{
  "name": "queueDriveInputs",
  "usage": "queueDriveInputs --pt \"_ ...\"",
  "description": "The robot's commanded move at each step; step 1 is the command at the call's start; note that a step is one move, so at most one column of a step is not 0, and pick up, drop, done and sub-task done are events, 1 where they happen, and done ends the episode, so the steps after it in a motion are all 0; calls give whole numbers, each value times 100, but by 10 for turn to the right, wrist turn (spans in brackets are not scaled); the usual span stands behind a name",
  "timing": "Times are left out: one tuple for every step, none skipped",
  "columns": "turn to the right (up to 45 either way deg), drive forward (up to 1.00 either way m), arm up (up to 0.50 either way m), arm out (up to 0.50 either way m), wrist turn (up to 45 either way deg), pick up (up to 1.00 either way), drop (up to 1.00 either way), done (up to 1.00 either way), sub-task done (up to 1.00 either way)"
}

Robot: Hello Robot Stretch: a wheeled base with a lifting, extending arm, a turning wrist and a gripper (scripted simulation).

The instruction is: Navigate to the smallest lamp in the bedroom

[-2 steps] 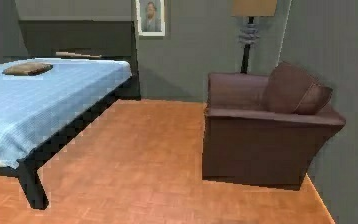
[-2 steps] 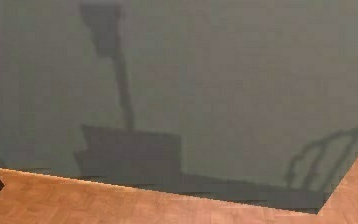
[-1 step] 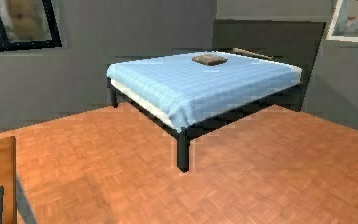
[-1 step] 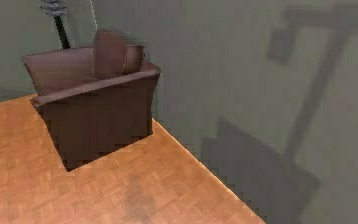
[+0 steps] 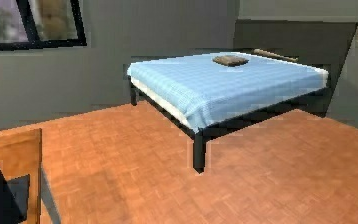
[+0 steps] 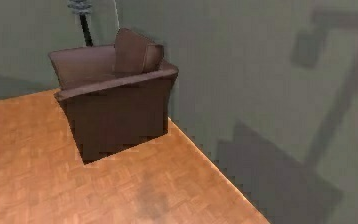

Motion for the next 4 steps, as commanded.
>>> queueDriveInputs --pt "0 60 0 0 0 0 0 0 0" --pt "-300 0 0 0 0 0 0 0 0" --pt "0 100 0 0 0 0 0 0 0" --pt "-30 0 0 0 0 0 0 0 0"
